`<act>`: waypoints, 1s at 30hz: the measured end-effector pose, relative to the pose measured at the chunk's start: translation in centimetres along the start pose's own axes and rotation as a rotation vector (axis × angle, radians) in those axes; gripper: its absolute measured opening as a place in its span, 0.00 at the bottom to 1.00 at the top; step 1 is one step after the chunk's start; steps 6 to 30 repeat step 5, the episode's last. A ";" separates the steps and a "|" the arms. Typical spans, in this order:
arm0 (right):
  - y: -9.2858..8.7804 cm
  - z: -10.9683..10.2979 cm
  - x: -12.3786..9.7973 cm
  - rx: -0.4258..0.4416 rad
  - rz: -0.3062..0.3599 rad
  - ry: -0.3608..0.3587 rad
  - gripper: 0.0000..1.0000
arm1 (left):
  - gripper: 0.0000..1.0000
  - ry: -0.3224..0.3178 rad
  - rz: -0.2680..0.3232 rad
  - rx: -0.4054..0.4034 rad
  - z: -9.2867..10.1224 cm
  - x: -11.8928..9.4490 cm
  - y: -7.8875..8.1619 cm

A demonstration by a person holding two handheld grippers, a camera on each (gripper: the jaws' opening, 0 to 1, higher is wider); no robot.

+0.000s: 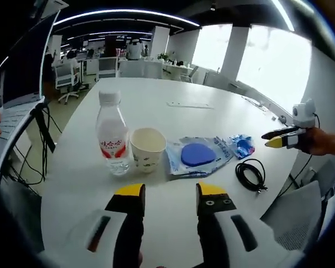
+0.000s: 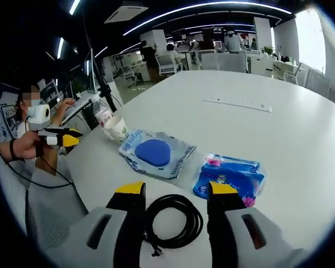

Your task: Arrange the tabletop items into an orderly group along one side of the table until the central work area is clear of visible clutter.

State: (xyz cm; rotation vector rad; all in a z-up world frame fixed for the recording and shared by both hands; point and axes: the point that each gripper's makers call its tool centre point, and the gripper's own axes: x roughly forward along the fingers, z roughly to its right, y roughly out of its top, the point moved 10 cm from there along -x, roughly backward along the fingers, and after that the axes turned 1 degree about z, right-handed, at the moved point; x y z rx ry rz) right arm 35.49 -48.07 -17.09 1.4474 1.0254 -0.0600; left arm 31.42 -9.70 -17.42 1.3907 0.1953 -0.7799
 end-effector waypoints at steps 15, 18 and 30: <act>-0.5 -0.4 -0.2 0.001 -0.007 0.007 0.46 | 0.36 -0.003 0.002 0.000 0.0 0.0 0.0; -0.5 -0.4 -0.2 0.001 -0.007 0.007 0.46 | 0.36 -0.003 0.002 0.000 0.0 0.0 0.0; -0.5 -0.4 -0.2 0.001 -0.007 0.007 0.46 | 0.36 -0.003 0.002 0.000 0.0 0.0 0.0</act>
